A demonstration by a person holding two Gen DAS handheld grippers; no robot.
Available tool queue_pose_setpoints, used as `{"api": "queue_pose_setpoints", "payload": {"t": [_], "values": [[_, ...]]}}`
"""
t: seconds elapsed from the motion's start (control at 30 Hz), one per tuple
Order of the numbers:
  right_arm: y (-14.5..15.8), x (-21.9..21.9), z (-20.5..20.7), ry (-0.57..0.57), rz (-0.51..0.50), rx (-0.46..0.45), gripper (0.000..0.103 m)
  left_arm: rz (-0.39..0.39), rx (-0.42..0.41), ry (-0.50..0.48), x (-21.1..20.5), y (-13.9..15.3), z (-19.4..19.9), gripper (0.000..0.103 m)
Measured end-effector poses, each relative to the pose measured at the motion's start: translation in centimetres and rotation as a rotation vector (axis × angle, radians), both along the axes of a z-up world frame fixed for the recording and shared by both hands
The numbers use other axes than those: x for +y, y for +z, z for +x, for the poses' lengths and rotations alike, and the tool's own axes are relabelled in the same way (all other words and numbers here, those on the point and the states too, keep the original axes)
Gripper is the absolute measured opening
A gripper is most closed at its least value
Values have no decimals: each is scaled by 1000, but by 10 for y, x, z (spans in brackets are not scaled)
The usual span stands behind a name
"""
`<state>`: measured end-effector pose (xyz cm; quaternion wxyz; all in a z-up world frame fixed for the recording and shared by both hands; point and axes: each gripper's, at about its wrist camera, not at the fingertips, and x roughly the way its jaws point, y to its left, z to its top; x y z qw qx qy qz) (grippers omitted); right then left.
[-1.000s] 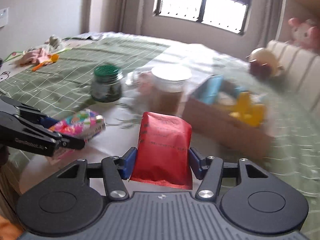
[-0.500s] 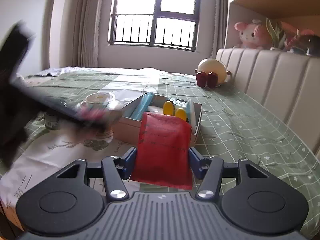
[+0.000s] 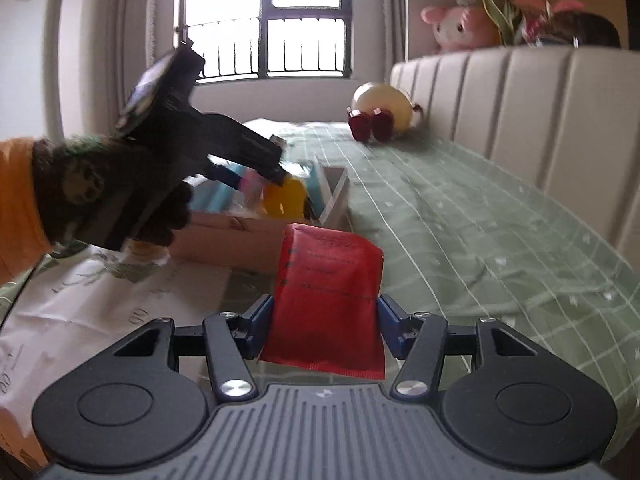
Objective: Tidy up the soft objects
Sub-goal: 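Carry the tissue pack into the pink box and open the left gripper while the right carries the red packet, then lower the red packet into the pink box and open the right gripper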
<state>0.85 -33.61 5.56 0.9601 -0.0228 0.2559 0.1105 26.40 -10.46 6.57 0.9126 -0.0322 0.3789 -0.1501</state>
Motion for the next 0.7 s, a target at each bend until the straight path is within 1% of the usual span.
{"api": "queue_pose_setpoints", "payload": {"t": [0.07, 0.1, 0.17, 0.27, 0.33, 0.4, 0.53, 0.63, 0.67, 0.7], "values": [[-3, -1, 2, -5, 6, 8, 56, 14, 31, 1, 2, 1, -2, 65], [-4, -1, 4, -4, 10, 8, 56, 4, 14, 6, 6, 4, -3, 65], [-6, 1, 5, 8, 16, 12, 56, -46, -53, 17, 18, 15, -18, 65], [-8, 7, 10, 20, 11, 19, 56, -123, -127, 11, 34, 33, -45, 65], [-4, 14, 13, 33, 7, 12, 56, -156, -163, 8, 46, 41, -69, 65], [6, 21, 18, 55, 12, -9, 56, -172, -179, 5, 57, 43, -91, 65], [41, 47, 42, 137, 44, -84, 56, -192, -170, 33, 85, 29, -142, 65], [66, 80, 80, 220, 50, -103, 56, -188, -148, 83, 110, 20, -173, 65], [72, 93, 97, 235, 38, -95, 56, -194, -148, 99, 118, 20, -182, 65], [77, 109, 117, 237, 6, -89, 56, -202, -150, 114, 127, 19, -188, 65]]}}
